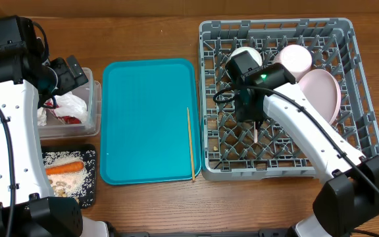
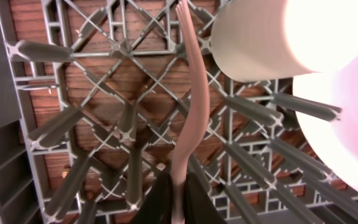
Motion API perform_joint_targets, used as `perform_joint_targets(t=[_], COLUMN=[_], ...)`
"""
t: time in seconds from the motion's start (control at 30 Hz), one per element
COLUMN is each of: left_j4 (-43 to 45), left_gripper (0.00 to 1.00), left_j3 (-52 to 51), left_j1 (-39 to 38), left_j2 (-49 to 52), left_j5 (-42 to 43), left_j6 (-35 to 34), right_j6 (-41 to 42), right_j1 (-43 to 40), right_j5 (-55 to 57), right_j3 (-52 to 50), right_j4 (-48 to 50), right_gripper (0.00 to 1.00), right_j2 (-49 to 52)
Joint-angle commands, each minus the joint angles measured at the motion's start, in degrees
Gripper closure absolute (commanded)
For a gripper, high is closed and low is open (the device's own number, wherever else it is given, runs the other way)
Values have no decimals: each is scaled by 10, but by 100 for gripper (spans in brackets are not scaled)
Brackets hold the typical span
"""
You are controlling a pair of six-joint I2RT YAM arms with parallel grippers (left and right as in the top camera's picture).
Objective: Sort waste into correct bins and load items into the dishwasher
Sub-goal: 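Carry the fork into the rack center and release it upright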
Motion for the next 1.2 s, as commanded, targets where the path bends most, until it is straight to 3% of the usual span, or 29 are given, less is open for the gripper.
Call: perform_joint_targets(t=[0.0, 0.27, 0.33, 0.43, 0.6, 0.77, 0.93, 1.03, 1.07, 1.17], left_j4=[2, 2, 2, 2, 2, 2, 2, 2, 2, 2], left_gripper=[0, 0, 0, 0, 0, 0, 0, 0, 0, 0], left_j3=[14, 14, 14, 14, 14, 14, 14, 14, 14, 14], left_j1=[-1, -1, -1, -1, -1, -1, -1, -1, -1, -1], left_j2=[-7, -7, -7, -7, -7, -7, -7, -7, -7, -7], left_j5=[0, 0, 0, 0, 0, 0, 0, 0, 0, 0], left_j6=[-5, -5, -5, -5, -5, -5, -5, -5, -5, -5], right_j6=[-19, -19, -19, -19, -19, -21, -20, -17, -15, 5], right_j1=[-1, -1, -1, -1, -2, -2, -1, -1, -1, 6], right_j5=[6, 19, 19, 19, 20, 21, 3, -123, -181, -282], right_j3=[-10, -11, -11, -11, -11, 1, 95, 177, 195, 206], right_j4=[12, 15, 19, 22, 22, 25, -17, -50, -52, -44], right_gripper=[96, 94, 83, 78, 61, 61, 61, 61, 66, 69], right_j2=[-10, -10, -10, -10, -10, -10, -10, -10, -10, -10])
